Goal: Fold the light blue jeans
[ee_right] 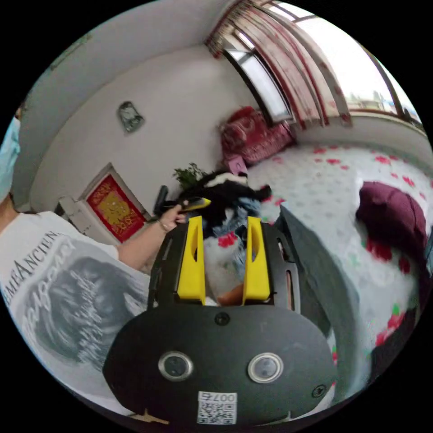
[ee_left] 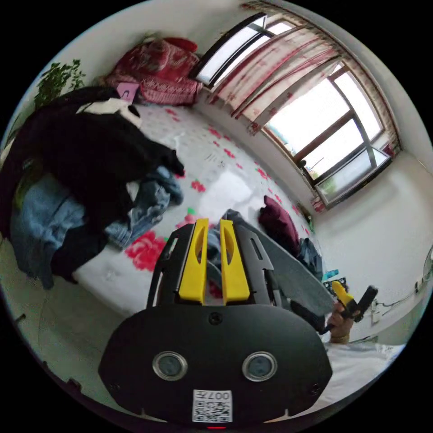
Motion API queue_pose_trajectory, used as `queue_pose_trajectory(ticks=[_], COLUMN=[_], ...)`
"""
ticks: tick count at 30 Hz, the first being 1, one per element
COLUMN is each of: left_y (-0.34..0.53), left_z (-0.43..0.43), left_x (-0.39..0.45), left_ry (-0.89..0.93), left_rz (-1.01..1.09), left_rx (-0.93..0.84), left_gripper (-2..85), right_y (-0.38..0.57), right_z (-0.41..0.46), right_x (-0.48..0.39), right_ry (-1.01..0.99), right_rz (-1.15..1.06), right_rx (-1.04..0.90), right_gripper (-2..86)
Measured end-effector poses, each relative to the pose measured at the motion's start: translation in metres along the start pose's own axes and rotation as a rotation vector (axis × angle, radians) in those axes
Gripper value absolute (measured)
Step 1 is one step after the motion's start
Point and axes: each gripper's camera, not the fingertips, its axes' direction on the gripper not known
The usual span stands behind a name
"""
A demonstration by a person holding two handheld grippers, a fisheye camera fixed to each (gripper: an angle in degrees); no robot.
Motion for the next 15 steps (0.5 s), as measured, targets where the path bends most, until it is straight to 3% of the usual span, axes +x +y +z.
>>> queue_pose_trajectory(ticks=[3, 9, 15], left_y=[0.042, 0.059, 0.022], left_z=[0.029, 0.117, 0.217], left_x=[-0.007, 0.014, 0.042], left_ry=[-0.116, -0.084, -0.223], left_rz=[0.035, 0.036, 0.105], left_rx=[-0.118, -0.315, -0.497], left_gripper=[4.9, 8.6, 8.5], right_y=[0.05, 0.105, 0.074], right_z=[0.031, 0.034, 0.124], right_x=[0.048, 0.109, 0.083], right_ry=[0.169, 0.491, 0.408], right_rz=[0.202, 0.441, 0.242], right_rx=[-0.13, -0.262, -0.337], right_gripper=[9.8, 10.0, 9.2])
